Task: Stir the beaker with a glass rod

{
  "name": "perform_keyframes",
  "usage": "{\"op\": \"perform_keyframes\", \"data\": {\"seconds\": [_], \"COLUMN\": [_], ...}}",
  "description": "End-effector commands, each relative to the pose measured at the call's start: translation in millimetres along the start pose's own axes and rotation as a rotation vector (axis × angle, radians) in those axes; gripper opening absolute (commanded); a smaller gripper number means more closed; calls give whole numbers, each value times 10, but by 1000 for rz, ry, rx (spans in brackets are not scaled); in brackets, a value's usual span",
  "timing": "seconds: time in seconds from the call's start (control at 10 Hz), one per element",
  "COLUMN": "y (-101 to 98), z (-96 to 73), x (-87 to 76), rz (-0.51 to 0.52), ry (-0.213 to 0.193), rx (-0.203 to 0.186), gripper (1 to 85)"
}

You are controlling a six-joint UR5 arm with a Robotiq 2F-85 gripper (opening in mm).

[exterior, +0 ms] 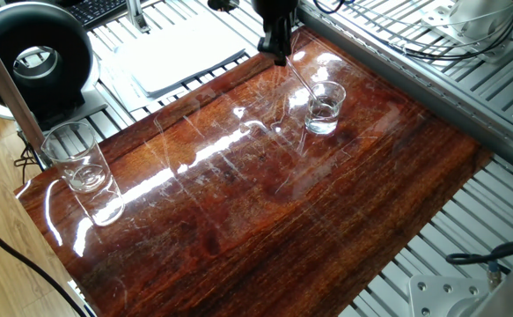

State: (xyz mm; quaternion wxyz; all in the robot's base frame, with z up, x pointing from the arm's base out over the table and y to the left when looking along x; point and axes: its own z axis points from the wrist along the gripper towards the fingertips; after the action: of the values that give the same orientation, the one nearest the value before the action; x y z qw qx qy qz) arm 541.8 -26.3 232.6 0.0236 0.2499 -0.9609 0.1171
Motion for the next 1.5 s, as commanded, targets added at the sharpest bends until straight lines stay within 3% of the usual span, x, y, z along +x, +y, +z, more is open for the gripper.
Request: {"op": "perform_keyframes", "data": {"seconds": [0.0,0.1,0.5,1.1,1.3,1.4], "y": [-3,6,10,-47,-173,-250], "z": [1,2,-46,-138,-182,-182], "x": [-8,0,-12,24,68,47], "rz": [-7,0,16,-44,-111,-145], "ry": [-7,-4,10,-8,-10,-22], "rx": [-2,-6,-2,-59,-51,-26], "gripper": [273,193,87,13,13,13]}}
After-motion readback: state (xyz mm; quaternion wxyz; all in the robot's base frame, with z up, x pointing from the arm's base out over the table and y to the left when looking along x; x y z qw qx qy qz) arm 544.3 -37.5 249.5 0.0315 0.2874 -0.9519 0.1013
